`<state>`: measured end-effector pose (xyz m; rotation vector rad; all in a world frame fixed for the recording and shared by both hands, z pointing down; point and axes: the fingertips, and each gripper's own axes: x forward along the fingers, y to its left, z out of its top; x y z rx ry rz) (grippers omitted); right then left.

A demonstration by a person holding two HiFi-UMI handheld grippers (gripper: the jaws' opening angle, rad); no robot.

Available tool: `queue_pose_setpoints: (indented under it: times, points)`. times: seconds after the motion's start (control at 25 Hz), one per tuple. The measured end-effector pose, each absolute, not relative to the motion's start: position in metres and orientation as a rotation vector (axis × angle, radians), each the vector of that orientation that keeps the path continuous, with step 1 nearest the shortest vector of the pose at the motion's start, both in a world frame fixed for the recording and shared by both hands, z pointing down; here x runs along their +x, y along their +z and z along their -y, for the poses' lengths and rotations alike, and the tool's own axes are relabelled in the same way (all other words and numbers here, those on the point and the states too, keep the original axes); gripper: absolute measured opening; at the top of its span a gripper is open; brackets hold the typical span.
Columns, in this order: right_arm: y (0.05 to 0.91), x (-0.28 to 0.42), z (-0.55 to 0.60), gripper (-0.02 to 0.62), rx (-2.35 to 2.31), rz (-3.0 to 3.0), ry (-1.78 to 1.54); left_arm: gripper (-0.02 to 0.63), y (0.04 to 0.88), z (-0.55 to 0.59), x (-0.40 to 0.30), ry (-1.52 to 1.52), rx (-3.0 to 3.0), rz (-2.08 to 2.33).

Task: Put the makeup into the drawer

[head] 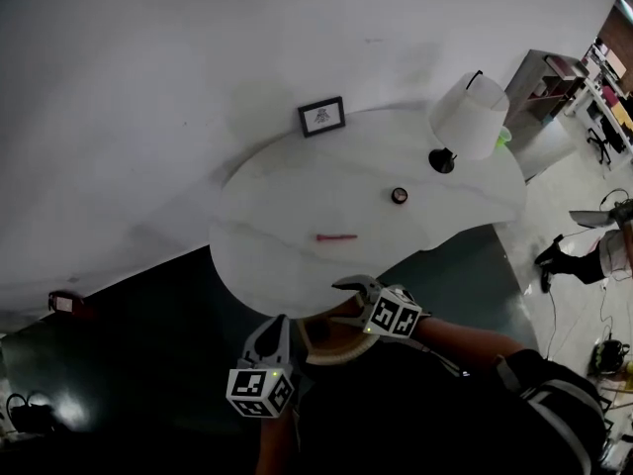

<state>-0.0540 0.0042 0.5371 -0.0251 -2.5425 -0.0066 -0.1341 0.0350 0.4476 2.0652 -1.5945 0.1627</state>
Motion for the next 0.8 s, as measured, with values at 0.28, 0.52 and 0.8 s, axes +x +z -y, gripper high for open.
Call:
queue_pose_setpoints:
  times: [0.28, 0.52, 0.8]
  points:
    - [0.501, -0.018, 0.069, 0.275, 0.128, 2.605, -0.054, 0.011, 0.44, -0.013, -0.117, 0.177, 2.051, 1.644]
    - [0.489, 0.014, 0.124, 0.219, 0.25, 2.666, 0.002, 0.011, 0.443, 0.006, -0.101, 0.19, 2.022, 1.69]
    - [0.495, 0.051, 0.178, 0.104, 0.34, 2.672, 0.027, 0.011, 0.444, 0.037, -0.089, 0.222, 2.014, 1.723]
